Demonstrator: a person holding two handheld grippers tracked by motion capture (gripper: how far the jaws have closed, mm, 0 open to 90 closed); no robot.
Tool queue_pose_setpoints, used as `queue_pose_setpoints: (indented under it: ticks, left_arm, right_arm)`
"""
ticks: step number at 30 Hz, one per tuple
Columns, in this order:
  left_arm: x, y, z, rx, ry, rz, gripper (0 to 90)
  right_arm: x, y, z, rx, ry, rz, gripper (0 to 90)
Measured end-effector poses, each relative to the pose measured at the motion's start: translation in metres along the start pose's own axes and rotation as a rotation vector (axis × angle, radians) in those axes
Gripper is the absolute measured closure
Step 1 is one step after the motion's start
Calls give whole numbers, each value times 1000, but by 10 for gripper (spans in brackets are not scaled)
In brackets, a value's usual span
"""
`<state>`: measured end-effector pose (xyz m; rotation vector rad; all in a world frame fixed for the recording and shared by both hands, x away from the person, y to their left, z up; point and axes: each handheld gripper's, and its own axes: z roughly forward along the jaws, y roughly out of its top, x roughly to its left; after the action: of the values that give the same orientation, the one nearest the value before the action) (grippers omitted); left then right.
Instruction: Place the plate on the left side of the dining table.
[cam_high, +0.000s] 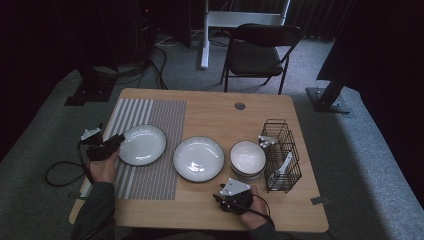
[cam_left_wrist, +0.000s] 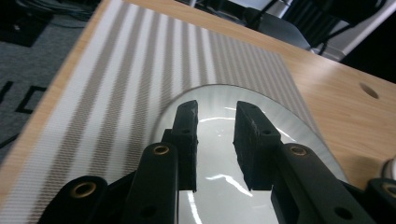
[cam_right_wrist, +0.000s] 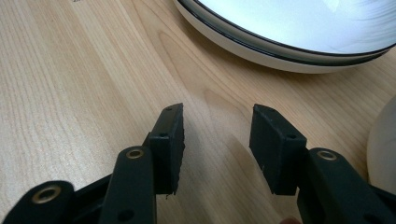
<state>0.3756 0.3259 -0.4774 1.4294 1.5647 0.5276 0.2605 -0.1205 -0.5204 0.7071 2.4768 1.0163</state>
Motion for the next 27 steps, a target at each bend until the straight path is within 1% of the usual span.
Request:
queue_pose_setpoints:
  ticks: [3,5,12,17,20,21,22,25,27]
  left_arm:
    - [-9,0,1,5,-17,22,709]
    - [-14,-1,2,4,-24,37,707]
    - [-35,0,-2,-20,-56,61,706]
    - [-52,1,-3,-27,-87,100,699]
    - [-62,1,-3,-27,-105,124,698]
    - [-62,1,-3,-27,-105,124,698]
    - [-68,0,-3,-26,-116,131,697]
    - [-77,-2,-2,-16,-131,145,696]
    - [-83,-3,-1,-10,-136,164,695]
  right_arm:
    - [-2,0,0,3,11,6,535]
    - [-3,1,0,7,15,2,531]
    - [-7,1,0,18,40,-6,515]
    - [-7,0,0,11,46,-1,511]
    - [-8,0,0,11,46,1,510]
    - [-8,0,0,12,47,1,510]
    - [-8,-1,0,12,48,2,510]
    - [-8,-1,-1,12,52,6,506]
    - [-9,-2,-1,11,54,6,505]
